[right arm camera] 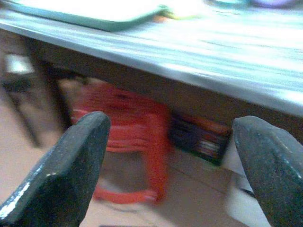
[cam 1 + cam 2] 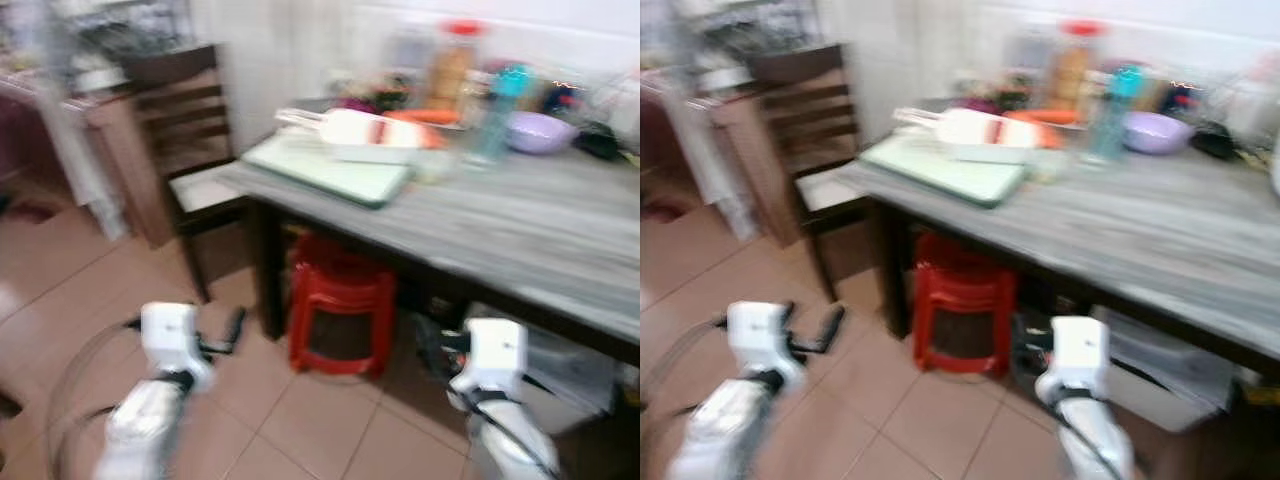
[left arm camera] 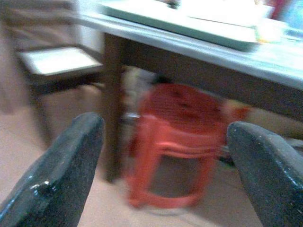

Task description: Setting the table

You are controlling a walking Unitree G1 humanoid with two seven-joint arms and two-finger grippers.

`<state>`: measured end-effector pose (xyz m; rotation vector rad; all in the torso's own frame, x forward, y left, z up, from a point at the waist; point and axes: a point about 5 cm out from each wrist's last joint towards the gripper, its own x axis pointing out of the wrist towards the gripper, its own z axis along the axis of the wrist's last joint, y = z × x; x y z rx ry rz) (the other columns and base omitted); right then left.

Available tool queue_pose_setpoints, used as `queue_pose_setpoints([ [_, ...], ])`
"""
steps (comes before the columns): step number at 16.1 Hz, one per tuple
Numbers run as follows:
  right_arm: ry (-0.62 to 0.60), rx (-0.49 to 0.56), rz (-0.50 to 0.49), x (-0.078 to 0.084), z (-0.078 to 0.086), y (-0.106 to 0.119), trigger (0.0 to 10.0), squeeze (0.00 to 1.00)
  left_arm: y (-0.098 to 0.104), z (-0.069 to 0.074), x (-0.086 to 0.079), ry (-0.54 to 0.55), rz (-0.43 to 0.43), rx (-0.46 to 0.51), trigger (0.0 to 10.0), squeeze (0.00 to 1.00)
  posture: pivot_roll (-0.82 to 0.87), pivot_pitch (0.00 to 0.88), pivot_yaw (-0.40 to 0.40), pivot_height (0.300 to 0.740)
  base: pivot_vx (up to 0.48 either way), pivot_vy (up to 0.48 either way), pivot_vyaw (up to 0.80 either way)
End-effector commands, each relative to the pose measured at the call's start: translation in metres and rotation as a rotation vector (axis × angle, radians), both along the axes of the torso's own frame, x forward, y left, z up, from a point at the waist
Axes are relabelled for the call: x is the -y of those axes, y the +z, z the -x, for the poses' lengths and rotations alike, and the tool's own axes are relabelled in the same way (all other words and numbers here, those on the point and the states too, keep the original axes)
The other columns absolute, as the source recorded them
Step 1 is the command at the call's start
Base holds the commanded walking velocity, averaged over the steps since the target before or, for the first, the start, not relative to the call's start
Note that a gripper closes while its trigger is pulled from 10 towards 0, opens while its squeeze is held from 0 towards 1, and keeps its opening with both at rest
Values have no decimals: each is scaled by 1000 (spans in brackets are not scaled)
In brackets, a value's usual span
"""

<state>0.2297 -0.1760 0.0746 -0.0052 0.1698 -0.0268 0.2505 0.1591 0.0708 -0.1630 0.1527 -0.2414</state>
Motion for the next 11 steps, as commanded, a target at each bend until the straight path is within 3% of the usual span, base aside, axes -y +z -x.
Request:
queue_pose_setpoints([
  [1,6,21,-19,-7,-4,5,10000,0,0,-1,-10,20,-39,-6,10000,0,67,0,-4,740,240,0,-800],
  [4,-15,43,-29,-5,-9,9,10000,0,1,-2,-11,34,-59,-3,10000,0,67,0,2,740,0,0,-800],
  [6,-10,92,-33,-4,-11,18,10000,0,10,-3,-20,108,-100,90,10000,0,63,0,5,740,0,0,0],
  [11,-29,186,13,-2,-12,32,10000,0,26,-6,-14,120,-117,215,10000,0,65,0,-1,740,0,0,0],
])
